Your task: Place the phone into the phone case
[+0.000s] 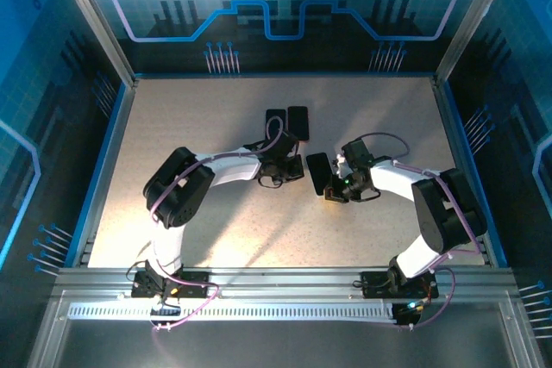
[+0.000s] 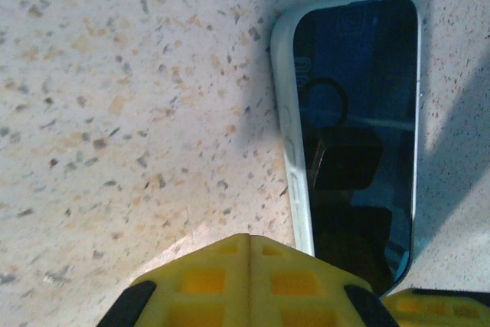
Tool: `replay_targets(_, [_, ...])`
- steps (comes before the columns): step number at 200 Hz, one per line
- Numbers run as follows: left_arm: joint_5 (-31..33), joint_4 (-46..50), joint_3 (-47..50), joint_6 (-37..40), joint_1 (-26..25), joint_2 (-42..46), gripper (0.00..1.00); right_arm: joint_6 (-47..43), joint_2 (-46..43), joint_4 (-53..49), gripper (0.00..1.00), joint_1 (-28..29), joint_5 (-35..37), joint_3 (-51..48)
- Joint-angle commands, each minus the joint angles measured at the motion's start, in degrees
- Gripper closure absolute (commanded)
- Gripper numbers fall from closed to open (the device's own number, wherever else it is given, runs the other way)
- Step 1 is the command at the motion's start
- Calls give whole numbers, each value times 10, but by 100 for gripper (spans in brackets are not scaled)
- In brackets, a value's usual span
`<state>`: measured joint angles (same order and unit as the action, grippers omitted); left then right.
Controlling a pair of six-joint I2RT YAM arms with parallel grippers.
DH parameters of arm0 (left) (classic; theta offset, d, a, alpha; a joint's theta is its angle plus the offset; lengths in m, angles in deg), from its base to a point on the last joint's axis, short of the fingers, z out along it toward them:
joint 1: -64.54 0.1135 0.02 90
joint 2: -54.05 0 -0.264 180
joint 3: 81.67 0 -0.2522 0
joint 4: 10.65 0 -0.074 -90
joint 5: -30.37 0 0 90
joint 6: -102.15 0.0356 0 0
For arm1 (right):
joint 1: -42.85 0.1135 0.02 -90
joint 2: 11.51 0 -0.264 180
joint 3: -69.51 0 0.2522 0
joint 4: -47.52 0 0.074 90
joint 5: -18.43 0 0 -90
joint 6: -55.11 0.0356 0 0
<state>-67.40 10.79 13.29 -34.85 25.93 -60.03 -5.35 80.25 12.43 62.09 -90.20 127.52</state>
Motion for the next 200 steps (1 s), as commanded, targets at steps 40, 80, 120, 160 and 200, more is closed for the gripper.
replay_targets(40, [3, 13, -93, 8, 2, -74, 94, -8, 20, 21, 100, -18, -2, 21])
replay_targets(80, [4, 16, -128, 8, 7, -105, 94, -9, 43, 30, 100, -23, -3, 38])
replay_targets(120, [4, 12, -152, 7, 13, -127, 94, -8, 59, 39, 100, -28, -1, 47])
replay_targets(160, [0, 14, -183, 7, 22, -149, 94, -2, 82, 60, 100, -39, 0, 58])
replay_targets(200, [-1, 17, -199, 6, 30, -160, 94, 9, 113, 79, 100, -58, 1, 102])
